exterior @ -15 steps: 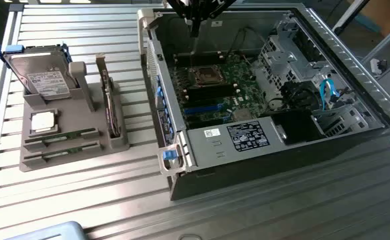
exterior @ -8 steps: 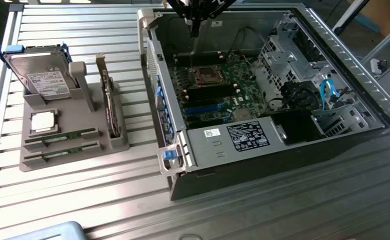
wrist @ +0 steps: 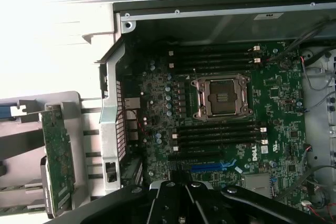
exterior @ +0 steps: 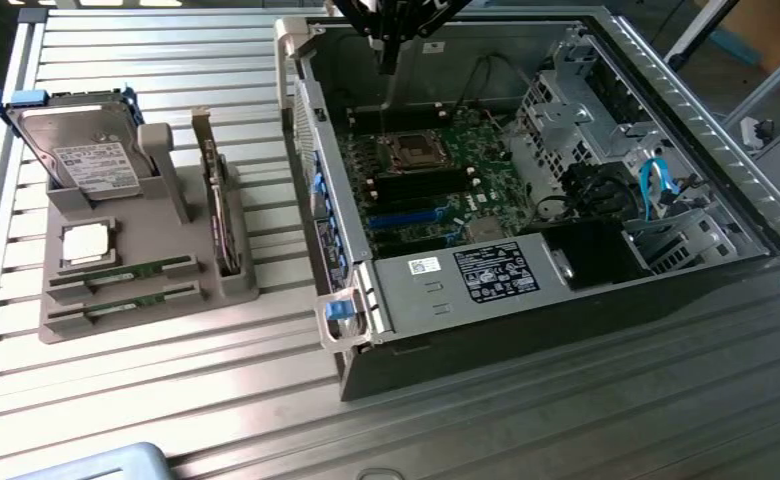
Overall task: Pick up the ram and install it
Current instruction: 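Reach for the ram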
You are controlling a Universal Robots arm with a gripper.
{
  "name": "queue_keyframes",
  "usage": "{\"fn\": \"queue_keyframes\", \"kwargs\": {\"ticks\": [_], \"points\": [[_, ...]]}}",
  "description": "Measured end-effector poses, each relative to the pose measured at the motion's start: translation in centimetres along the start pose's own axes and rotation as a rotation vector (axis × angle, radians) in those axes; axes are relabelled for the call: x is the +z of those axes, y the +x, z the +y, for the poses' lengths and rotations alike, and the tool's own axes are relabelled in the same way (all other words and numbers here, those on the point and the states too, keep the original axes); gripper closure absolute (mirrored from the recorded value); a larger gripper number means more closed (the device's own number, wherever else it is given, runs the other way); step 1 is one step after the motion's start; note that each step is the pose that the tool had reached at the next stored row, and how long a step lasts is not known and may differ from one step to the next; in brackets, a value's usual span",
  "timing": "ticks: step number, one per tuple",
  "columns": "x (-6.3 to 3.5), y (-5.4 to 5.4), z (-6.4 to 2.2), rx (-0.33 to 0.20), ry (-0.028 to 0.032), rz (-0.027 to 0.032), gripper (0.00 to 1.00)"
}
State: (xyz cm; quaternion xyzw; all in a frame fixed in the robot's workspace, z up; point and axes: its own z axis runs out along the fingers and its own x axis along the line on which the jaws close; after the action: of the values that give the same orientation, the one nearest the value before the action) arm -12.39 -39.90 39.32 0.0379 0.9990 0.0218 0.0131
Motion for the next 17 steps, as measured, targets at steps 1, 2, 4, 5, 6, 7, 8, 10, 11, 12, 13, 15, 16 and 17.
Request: {"fn": "queue_keyframes", "kwargs": {"ticks": [1,2,4,5,6,7,8,10,11,12,13,15,16,17], "points": [[0.00,0.1,0.00,0.000,0.0000,0.0000,0.90],[-0.01,0.2,-0.01,0.000,0.0001,0.0001,0.90],[-0.02,0.4,-0.02,0.000,0.0002,0.0002,0.90],[-0.02,0.4,-0.03,0.000,0.0002,0.0001,0.90],[-0.02,0.5,-0.03,0.000,0.0001,0.0001,0.90],[-0.02,0.6,-0.04,0.000,0.0002,0.0001,0.90],[-0.03,0.6,-0.05,0.000,0.0002,0.0001,0.90],[-0.03,0.8,-0.06,0.000,0.0001,0.0001,0.90],[-0.03,0.9,-0.07,0.000,0.0001,0.0001,0.90],[-0.03,1.0,-0.07,0.000,0.0001,0.0001,0.90],[-0.04,1.0,-0.08,0.000,0.0001,0.0001,0.90],[-0.04,1.1,-0.09,0.000,0.0002,0.0001,0.90],[-0.04,1.2,-0.10,0.000,0.0001,0.0001,0.90],[-0.05,1.4,-0.11,0.000,0.0002,0.0002,0.90]]}}
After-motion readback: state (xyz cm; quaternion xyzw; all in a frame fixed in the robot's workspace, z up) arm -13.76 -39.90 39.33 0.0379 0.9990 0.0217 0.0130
